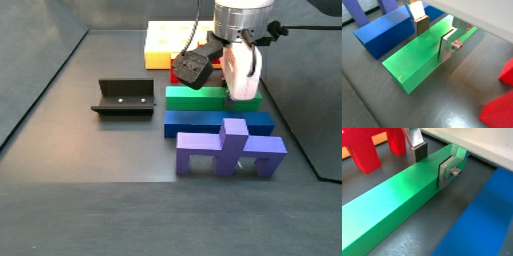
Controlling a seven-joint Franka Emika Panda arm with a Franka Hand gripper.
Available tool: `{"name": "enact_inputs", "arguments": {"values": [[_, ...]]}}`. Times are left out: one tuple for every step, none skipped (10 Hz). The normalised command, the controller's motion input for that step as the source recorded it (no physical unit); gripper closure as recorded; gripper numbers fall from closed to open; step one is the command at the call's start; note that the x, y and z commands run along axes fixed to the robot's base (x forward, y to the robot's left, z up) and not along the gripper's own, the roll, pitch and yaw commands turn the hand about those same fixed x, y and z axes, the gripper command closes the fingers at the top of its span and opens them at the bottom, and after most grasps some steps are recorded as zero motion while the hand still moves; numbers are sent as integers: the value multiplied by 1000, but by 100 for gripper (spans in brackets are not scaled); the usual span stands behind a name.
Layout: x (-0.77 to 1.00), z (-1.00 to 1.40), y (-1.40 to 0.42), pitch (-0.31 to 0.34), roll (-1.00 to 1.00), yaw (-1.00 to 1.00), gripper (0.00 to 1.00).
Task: Pick up the green object. Move up. Move to above the board. Insert the green object.
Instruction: Pick up the green object, then move up, then move to above the board.
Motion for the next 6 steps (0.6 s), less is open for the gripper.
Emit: {"name": "enact_inputs", "arguments": {"values": [[0,0,0,0,0,0,100],[0,833,0,0,0,0,100],[34,822,-114,-3,-12,-45,100],[-4,570,-100,37,-42,-20,100],[9,275,-48,25,-73,-9,100],[0,1400,0,0,0,0,100]]}}
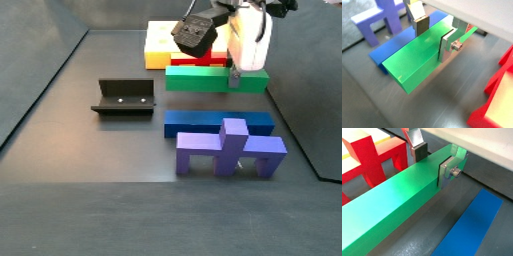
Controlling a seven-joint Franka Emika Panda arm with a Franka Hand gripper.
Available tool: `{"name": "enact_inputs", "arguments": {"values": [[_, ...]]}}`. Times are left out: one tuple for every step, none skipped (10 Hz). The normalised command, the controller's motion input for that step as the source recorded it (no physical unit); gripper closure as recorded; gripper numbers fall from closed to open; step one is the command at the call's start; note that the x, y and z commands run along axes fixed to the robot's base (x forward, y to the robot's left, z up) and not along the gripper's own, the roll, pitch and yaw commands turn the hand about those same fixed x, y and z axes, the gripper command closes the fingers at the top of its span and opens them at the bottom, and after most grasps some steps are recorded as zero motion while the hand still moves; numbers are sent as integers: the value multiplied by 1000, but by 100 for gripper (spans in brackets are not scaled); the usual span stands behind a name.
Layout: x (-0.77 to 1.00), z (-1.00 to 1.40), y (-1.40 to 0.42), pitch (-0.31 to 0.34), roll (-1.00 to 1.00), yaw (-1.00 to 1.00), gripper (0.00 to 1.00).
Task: Pick up the green object. Move up. Move to above the board. Insert the green object.
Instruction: Move to above the board.
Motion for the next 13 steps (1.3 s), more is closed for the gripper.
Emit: {"name": "enact_inputs", "arguments": {"values": [[-17,1400,-2,21,-4,1,100],[-44,1400,-10,14,-64,-3,100],[-20,1400,7,4,-102,-10,100],[11,1400,5,42,-100,-9,100],[15,1400,6,59,-88,-11,100],[1,1400,5,65,-81,-11,100],[7,615,9,53,-77,-7,100],[506,213,-1400,10,-15,1000,100],[512,200,-1400,13,3,1000,100],[525,193,-1400,21,4,1000,100],[555,201,-1400,27,-5,1000,100],[567,203,-1400,35,0,1000,100],[573,210,-1400,42,6,1000,100]]}}
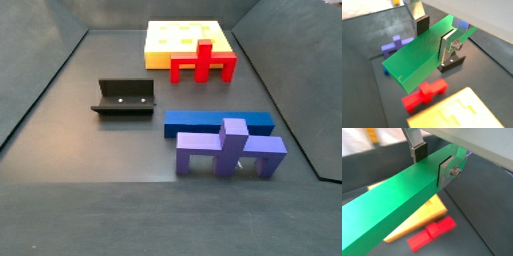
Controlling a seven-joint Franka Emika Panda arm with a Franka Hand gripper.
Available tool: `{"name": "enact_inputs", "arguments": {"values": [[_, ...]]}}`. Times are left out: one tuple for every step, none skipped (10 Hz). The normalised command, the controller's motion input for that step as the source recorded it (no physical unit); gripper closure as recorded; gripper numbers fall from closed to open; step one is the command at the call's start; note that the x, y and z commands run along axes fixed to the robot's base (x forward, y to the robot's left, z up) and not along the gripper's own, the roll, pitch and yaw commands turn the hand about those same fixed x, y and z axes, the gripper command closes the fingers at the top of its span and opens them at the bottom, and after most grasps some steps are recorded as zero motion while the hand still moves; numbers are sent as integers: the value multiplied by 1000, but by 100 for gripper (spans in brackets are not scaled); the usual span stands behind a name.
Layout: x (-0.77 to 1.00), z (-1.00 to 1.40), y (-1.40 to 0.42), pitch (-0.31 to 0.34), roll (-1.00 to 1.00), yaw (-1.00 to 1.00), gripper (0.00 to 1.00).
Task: Pick up the green object. Move up. Move to above the board. Insert the green object.
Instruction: Move to above the board.
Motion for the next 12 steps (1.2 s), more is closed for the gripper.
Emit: {"name": "enact_inputs", "arguments": {"values": [[603,218,-1400,49,6,1000,100],[476,157,-991,63,13,1000,100],[348,105,-636,72,19,1000,100],[236,72,-393,77,24,1000,100],[153,56,-244,82,29,1000,100],[102,43,-142,90,38,1000,100],[91,28,-89,101,44,1000,100],[86,21,-62,116,51,1000,100],[83,19,-54,129,57,1000,100],[81,17,-50,139,62,1000,100],[81,20,-42,174,79,1000,100],[81,23,-39,203,93,1000,100]]}}
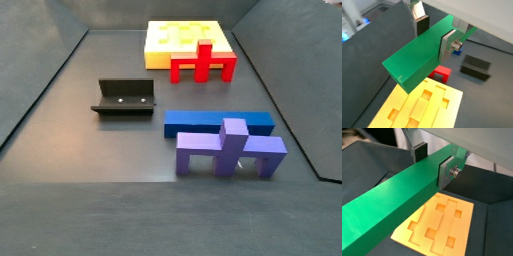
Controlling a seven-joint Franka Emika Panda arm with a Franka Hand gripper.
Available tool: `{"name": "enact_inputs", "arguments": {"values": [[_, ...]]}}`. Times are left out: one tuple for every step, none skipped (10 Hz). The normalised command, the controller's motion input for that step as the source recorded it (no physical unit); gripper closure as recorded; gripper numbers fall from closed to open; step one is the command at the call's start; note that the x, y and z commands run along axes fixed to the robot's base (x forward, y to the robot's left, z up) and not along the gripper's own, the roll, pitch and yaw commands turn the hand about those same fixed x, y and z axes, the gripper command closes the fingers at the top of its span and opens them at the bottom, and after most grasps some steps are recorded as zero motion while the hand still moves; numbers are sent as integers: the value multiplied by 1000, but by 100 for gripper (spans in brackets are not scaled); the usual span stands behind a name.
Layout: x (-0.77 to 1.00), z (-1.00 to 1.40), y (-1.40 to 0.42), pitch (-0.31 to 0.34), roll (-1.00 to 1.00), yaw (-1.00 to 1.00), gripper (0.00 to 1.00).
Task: Pick up the green object. Move up. Move to above the board. Insert the green object.
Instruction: Move to above the board, then insert the green object.
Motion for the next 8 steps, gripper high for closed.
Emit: {"name": "enact_inputs", "arguments": {"values": [[84,26,-37,245,113,1000,100],[95,28,-39,287,136,895,100],[106,20,-41,259,131,641,100],[108,17,-39,235,131,483,100],[0,-217,-49,0,-36,89,100],[0,-311,-74,0,-74,40,100],[0,-551,-137,-14,-189,40,100],[-6,-600,-283,-23,-219,20,100]]}}
